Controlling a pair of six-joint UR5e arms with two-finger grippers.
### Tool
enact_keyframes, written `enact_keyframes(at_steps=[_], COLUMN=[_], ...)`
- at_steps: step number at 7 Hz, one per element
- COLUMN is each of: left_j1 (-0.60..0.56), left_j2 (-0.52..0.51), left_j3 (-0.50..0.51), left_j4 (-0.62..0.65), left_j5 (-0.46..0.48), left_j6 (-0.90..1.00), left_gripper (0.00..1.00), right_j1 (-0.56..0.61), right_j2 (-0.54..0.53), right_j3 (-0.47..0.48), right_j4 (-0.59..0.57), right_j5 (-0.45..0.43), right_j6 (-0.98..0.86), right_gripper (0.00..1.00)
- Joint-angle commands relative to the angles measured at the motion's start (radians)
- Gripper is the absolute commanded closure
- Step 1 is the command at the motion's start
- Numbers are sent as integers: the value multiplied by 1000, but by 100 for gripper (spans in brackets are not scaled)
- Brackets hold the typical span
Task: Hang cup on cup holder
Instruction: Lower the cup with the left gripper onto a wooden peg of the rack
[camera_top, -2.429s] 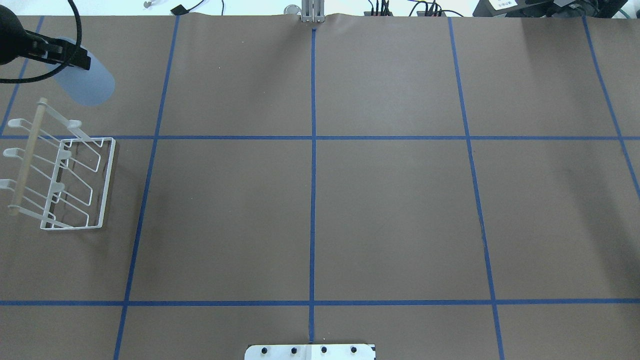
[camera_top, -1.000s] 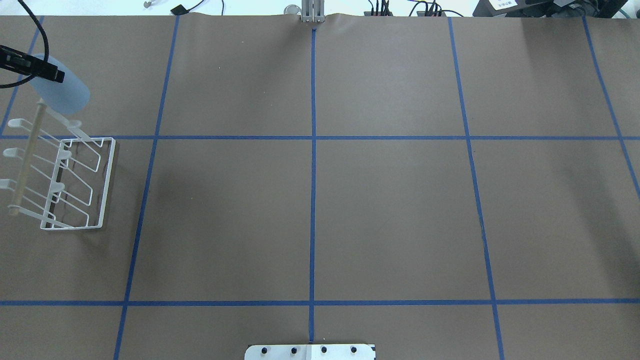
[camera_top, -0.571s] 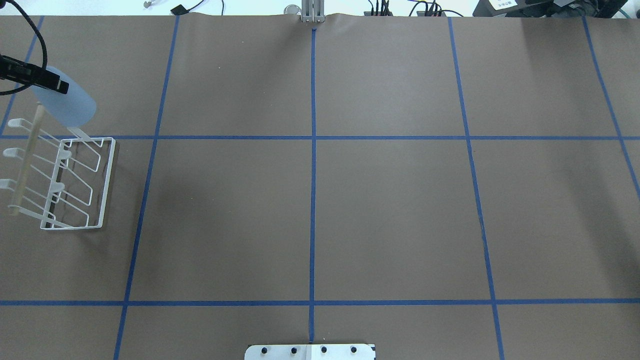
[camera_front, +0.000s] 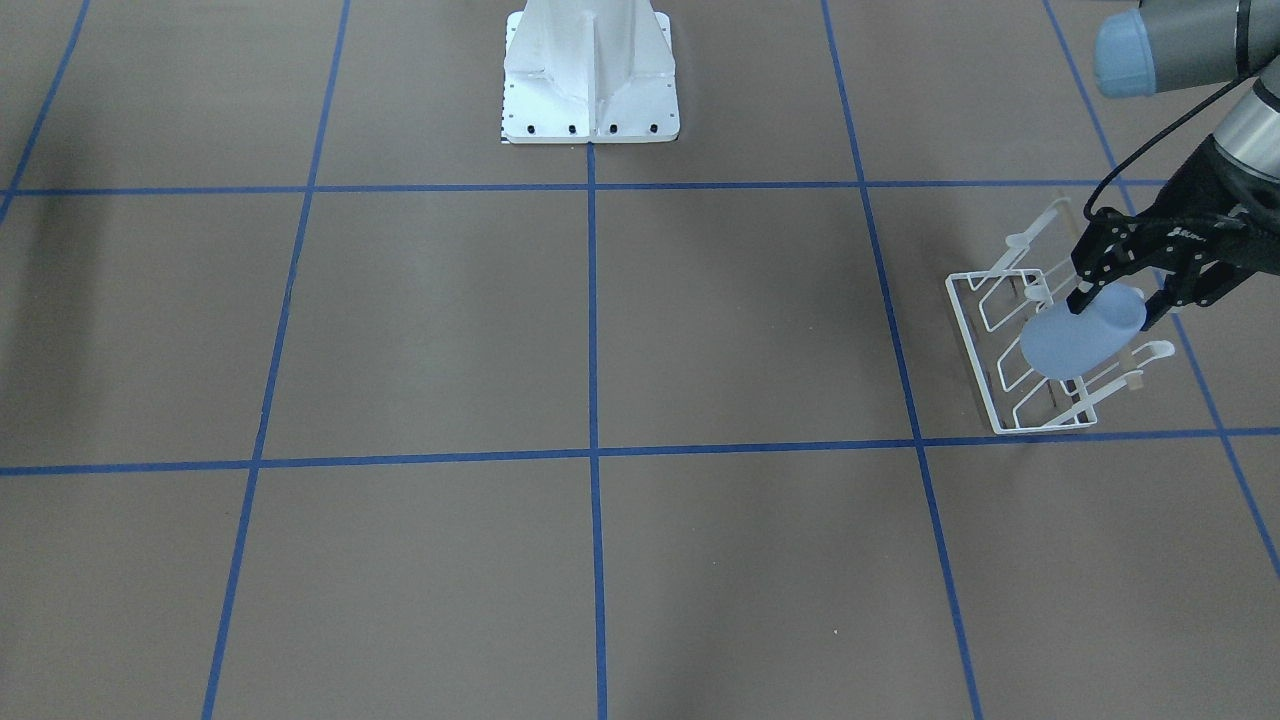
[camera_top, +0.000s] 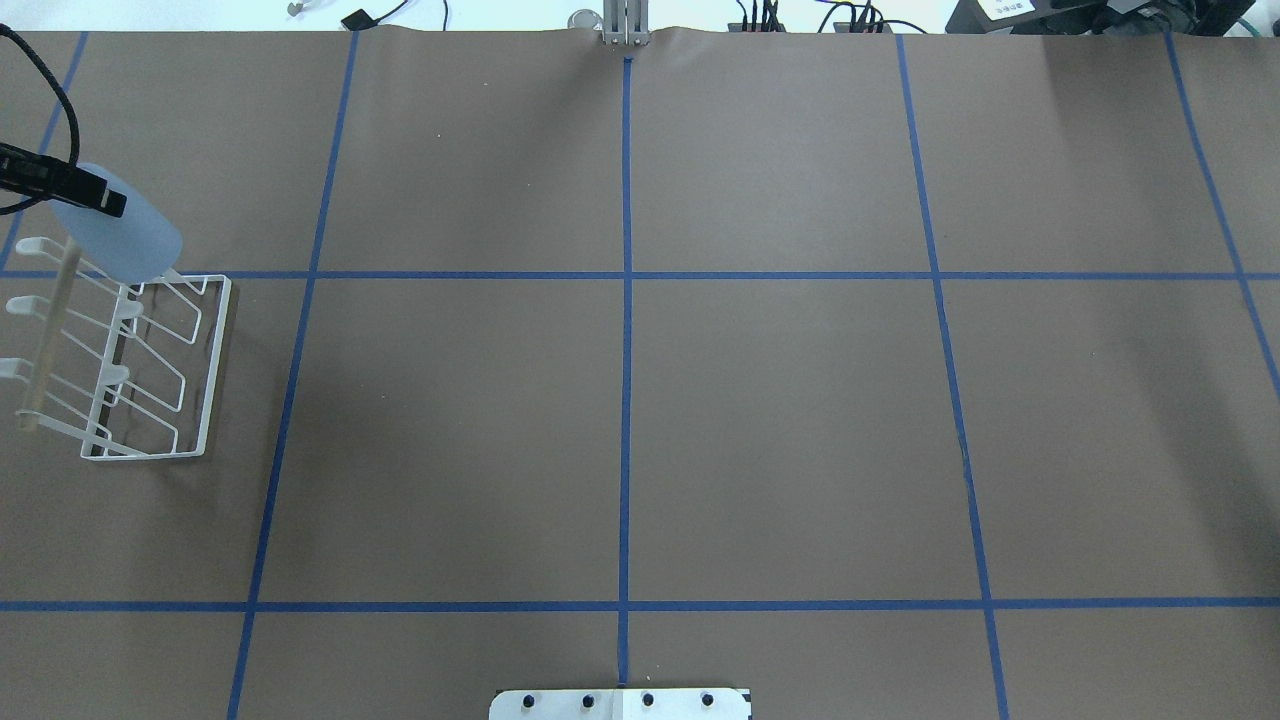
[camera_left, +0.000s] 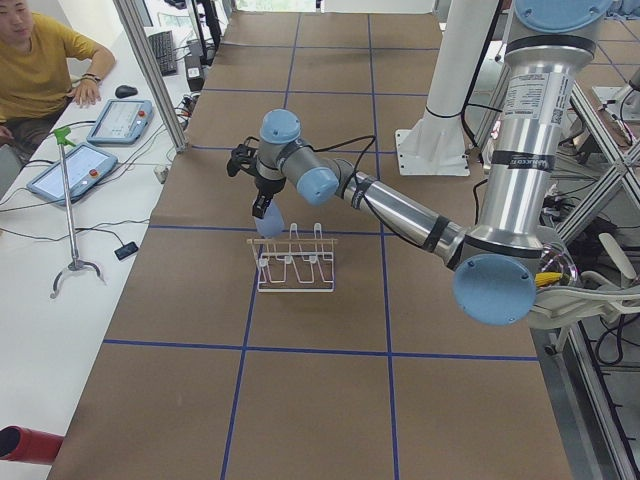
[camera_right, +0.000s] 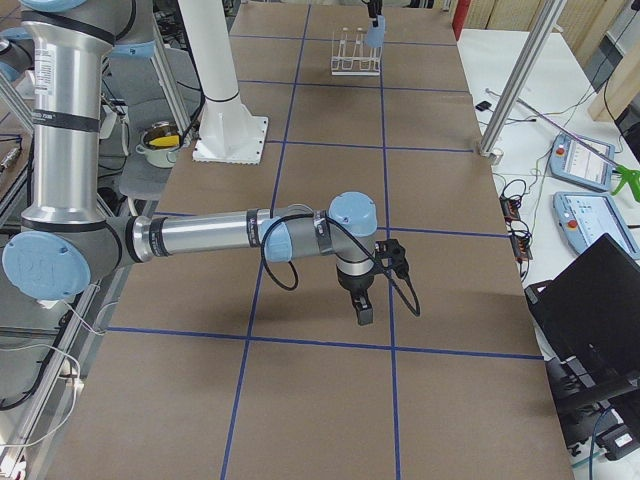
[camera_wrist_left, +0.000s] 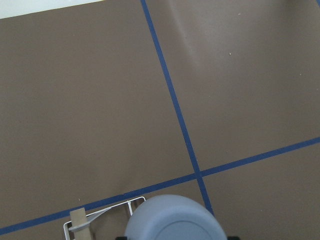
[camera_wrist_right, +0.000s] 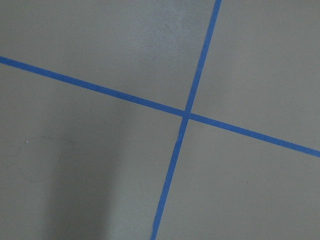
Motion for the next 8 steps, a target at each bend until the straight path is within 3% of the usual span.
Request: enact_keyframes(at_steps=[1, 8], left_j1=[5, 78], left_j2=[0, -13], left_j3=[20, 111], left_j4=[0, -60], left_j5=[1, 29], left_j6=[-1, -20], left_gripper=[100, 100], right_j1=[0, 0], right_j2=[0, 2], right_j3=[-3, -17], right_j4=[-1, -1], right_j5=[2, 15], right_j6=[2, 7], right_gripper=[0, 0])
